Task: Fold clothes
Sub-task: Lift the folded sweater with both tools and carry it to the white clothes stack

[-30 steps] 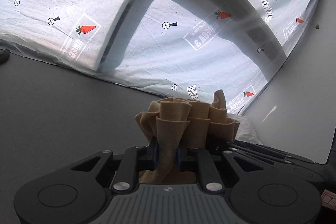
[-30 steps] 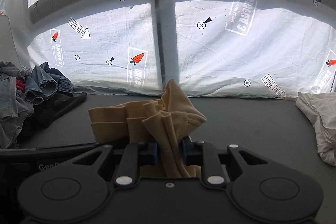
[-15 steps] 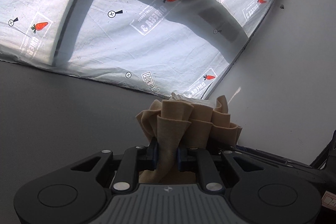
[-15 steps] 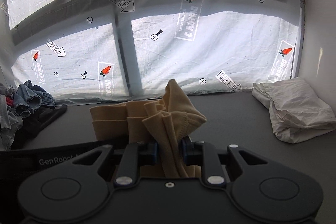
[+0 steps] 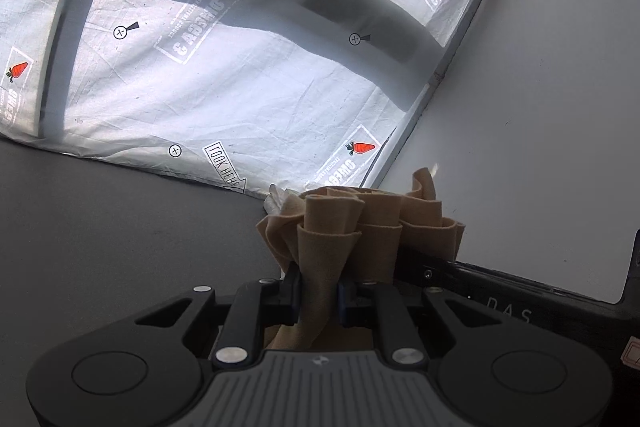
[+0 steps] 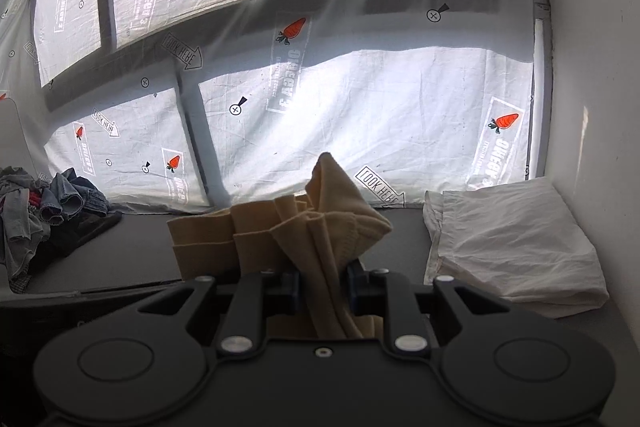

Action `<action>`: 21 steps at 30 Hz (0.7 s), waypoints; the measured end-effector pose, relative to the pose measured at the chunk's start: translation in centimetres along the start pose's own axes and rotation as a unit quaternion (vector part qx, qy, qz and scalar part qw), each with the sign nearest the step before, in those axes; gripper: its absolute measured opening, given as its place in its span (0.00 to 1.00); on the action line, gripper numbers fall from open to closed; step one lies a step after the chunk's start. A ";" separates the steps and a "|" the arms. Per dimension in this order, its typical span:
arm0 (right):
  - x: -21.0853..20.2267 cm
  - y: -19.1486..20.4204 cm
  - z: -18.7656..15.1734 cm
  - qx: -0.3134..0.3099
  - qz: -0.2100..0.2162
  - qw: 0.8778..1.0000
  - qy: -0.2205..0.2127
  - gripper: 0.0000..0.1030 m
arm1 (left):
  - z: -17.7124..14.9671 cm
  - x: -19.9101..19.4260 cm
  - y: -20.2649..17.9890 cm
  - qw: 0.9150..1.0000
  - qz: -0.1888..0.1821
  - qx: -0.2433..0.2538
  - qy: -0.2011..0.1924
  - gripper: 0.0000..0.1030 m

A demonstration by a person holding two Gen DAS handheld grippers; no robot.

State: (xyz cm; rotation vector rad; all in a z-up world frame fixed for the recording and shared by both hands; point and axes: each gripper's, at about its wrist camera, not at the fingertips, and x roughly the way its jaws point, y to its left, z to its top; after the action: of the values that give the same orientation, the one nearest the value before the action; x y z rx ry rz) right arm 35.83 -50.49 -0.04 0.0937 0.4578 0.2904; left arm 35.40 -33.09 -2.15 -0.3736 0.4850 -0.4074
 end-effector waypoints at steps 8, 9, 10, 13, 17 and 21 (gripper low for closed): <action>-0.9 -10.4 1.6 0.015 -0.040 0.999 -0.020 0.22 | 0.5 8.2 -7.6 0.997 -0.050 0.061 0.025 0.17; -0.8 -11.4 1.7 0.015 -0.045 0.999 -0.022 0.22 | 0.7 9.4 -8.3 0.996 -0.059 0.067 0.029 0.17; -0.6 -12.4 2.0 0.015 -0.049 0.998 -0.023 0.22 | 0.8 10.6 -8.8 0.995 -0.066 0.074 0.031 0.17; 1.1 -16.0 3.2 0.021 -0.059 0.998 -0.031 0.22 | 1.6 14.3 -9.6 0.992 -0.081 0.092 0.034 0.17; 4.5 -20.3 4.8 0.026 -0.071 0.996 -0.038 0.22 | 2.7 19.9 -10.1 0.989 -0.101 0.098 0.043 0.18; 8.7 -24.9 6.6 0.013 -0.077 0.996 -0.034 0.22 | 4.2 26.4 -10.1 0.988 -0.105 0.098 0.059 0.18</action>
State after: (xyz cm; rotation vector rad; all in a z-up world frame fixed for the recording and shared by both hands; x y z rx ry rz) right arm 52.63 -71.85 -1.65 0.0922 0.3994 0.1295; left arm 55.99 -52.81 -4.06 -0.2102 0.5170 -0.6793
